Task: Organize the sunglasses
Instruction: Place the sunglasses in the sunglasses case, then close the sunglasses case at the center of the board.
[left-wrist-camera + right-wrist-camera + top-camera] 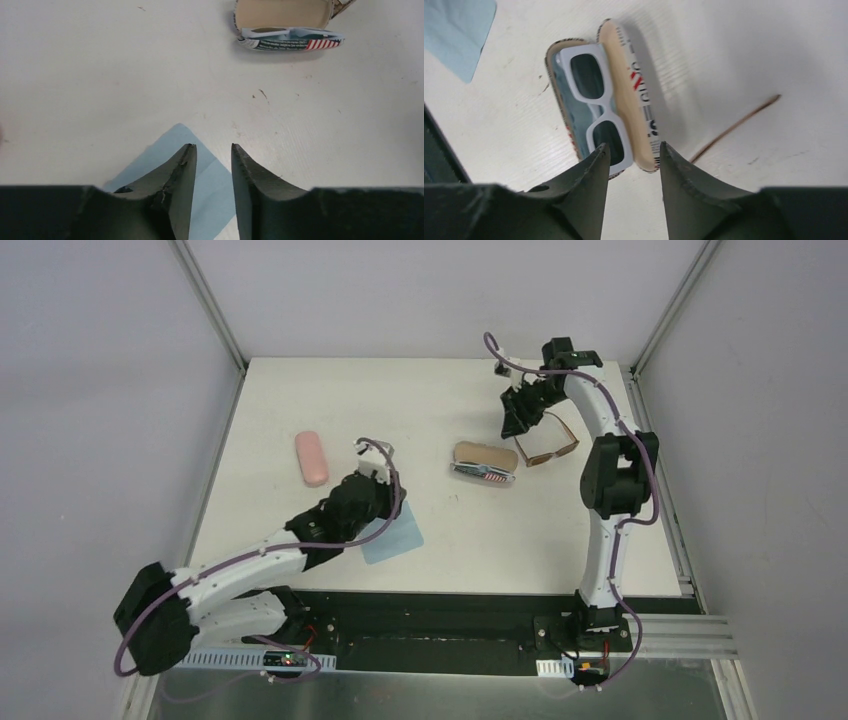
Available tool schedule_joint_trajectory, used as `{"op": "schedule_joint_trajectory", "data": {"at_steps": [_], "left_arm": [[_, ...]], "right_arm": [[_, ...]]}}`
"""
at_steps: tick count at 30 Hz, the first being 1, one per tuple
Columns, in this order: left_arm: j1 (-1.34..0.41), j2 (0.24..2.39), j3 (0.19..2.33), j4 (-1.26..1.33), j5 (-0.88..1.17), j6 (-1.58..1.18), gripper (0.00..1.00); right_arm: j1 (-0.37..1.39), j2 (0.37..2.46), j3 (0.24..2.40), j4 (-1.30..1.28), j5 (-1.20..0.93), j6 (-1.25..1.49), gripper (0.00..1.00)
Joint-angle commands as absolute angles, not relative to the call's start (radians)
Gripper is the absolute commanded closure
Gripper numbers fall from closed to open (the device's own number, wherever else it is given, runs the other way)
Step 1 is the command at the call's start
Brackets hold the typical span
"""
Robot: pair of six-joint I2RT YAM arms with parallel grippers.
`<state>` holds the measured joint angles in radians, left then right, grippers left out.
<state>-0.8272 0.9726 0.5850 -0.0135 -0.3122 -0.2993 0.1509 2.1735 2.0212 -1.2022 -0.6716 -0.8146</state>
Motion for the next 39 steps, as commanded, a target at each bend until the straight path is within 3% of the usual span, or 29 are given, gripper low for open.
{"op": "schedule_joint_trajectory", "data": {"at_steps": [1,4,9,15,30,39], "left_arm": [[-0.909,1.188,0.558,0.307,-0.347,-0.519,0.79],[-0.979,1.374,0.595,0.469,-0.437,-0.602,1.0],[-1.047,1.691,0.733,0.624,-0.523,-0.681,1.0],[-1.063,1.875,0.855,0.672,-0.574,-0.739,1.0],[-1.039,2.038,1.045,0.622,-0.582,-0.748,1.0],[-1.014,2.048,1.066,0.637,-0.587,-0.734,1.0]], "right_arm": [[0.128,2.147,2.05,-0.988,-0.66,-0.684,0.6],[0.129,2.185,2.05,-0.861,-0.633,-0.617,0.68],[0.131,2.262,2.074,-0.73,-0.617,-0.555,0.73],[0.145,2.345,2.109,-0.734,-0.603,-0.57,0.74],[0.178,2.269,1.858,-0.786,-0.633,-0.728,0.74],[0.213,2.118,1.672,-0.802,-0.667,-0.766,0.74]]}}
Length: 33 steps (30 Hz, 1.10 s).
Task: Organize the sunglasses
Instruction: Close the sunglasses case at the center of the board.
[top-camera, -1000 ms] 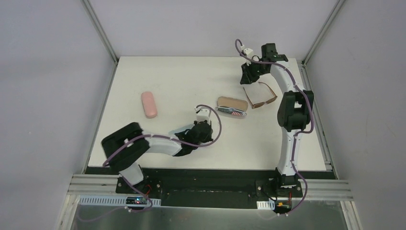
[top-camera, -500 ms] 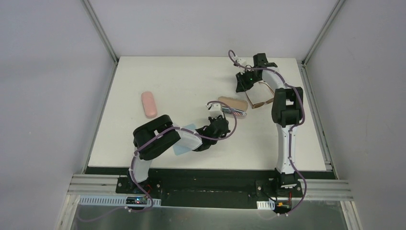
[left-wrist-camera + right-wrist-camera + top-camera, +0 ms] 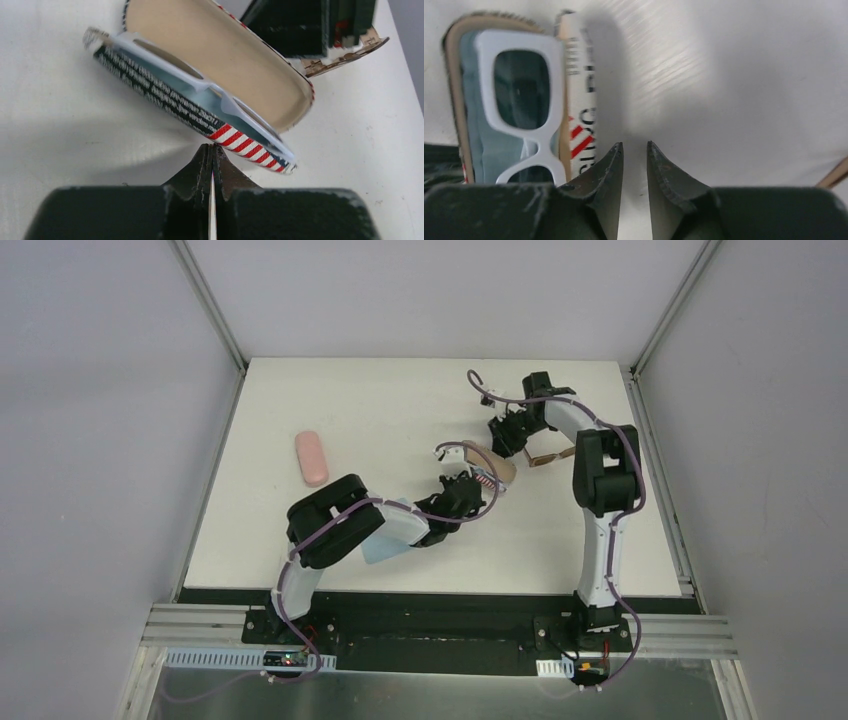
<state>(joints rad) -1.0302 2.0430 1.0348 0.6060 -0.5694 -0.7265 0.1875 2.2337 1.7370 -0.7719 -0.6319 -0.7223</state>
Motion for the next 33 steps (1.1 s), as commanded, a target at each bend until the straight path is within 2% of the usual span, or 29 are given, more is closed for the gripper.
{"op": "schedule_joint_trajectory", "data": {"at_steps": [1,11,22,27,33], "left_arm": [[-1.013,2.048,1.066,0.644,-0.59,-0.728,1.0],[-1.01,2.064,1.079,0.702,-0.577,-0.703,1.0],[-1.01,2.053,1.053,0.798,-0.566,-0.649,1.0],[-1.01,2.054,1.034,0.828,-0.563,-0.651,1.0],[-1.012,1.98,0.952,0.78,-0.545,-0.725,1.0]], "right_arm": [[0.219,2.096,1.648,-0.802,-0.67,-0.765,0.74],[0.303,1.952,1.463,-0.711,-0.63,-0.613,0.73],[0.433,1.887,1.275,-0.539,-0.43,-0.512,0.74],[0.428,1.834,1.224,-0.493,-0.426,-0.493,0.74],[0.321,1.804,1.291,-0.513,-0.49,-0.472,0.72]]}}
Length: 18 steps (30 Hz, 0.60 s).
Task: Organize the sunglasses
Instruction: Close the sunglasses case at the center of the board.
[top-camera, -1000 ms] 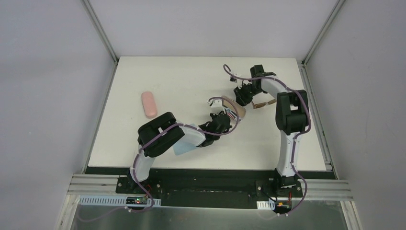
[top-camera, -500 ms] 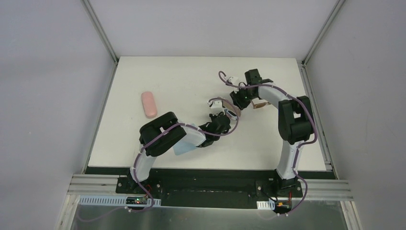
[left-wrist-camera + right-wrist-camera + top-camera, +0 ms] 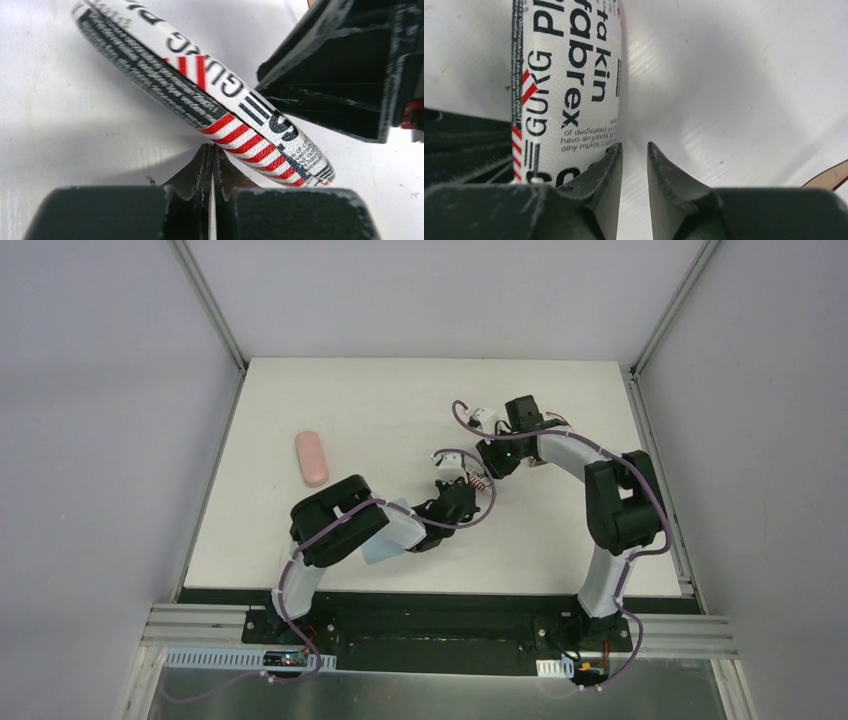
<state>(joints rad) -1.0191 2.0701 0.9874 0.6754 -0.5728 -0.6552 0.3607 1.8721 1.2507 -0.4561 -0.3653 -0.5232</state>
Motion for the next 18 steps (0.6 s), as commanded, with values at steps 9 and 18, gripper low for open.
{"op": "schedule_joint_trajectory", "data": {"at_steps": [9,18], "left_arm": [[-1.061,1.787,0.799,0.576,-0.461,-0.856,0.86],[-1.111,1.458,0.702,0.302,-0.468,-0.847,0.73]], "right_arm": [[0.311,1.815,1.317,-0.53,-0.577,-0.424,0.7],[0.332,1.695,1.272,-0.548,-0.542,-0.399,0.58]]}}
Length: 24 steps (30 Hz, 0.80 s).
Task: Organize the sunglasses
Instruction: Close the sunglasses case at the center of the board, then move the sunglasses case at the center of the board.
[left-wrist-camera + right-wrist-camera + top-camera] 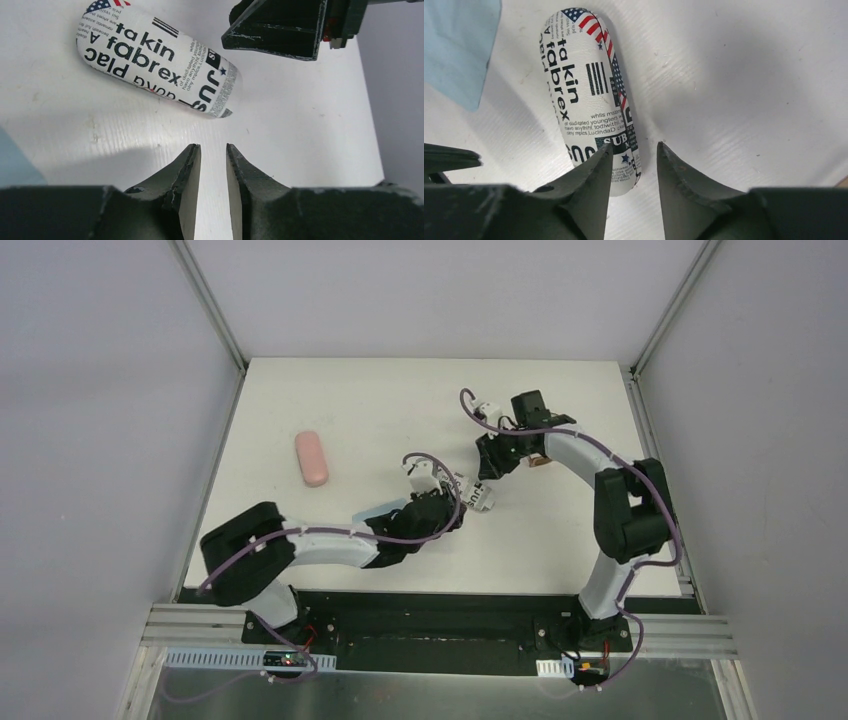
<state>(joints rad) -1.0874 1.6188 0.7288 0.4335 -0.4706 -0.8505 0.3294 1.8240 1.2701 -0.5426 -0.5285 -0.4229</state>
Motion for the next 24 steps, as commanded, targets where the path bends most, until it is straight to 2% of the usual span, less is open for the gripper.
{"op": "schedule_joint_trajectory", "data": {"at_steps": [1,6,8,10,13,19,24], "left_arm": [[-1.112,1.417,0.701,0.251,-0.469,-0.831,0.7],[-1.112,1.197,0.705,-0.003,-0.543,-0.719,0.49],[-1.111,1.097,0.682,-0.099,-0.596,-0.711,0.38],[-1.111,0.991,0.654,-0.185,-0.637,-0.711,0.3],[-1.111,0.846,0.633,-0.325,-0.674,-0.742,0.26],[-1.111,0.589,0.557,-0.435,-0.617,-0.85,0.29],[-1.111,0.519,0.512,-0.438,-0.568,-0.873,0.32]], "right_arm": [[0.333,1.669,1.264,-0.547,-0.533,-0.399,0.49],[0.379,1.546,1.179,-0.514,-0.514,-0.48,0.1],[0.441,1.525,1.142,-0.512,-0.48,-0.54,0.02],[0.483,1.522,1.117,-0.51,-0.457,-0.587,0.0],[0.525,1.56,1.112,-0.506,-0.431,-0.637,0.0],[0.584,1.682,1.164,-0.476,-0.332,-0.675,0.0],[0.62,1.744,1.177,-0.456,-0.249,-0.697,0.01]]}}
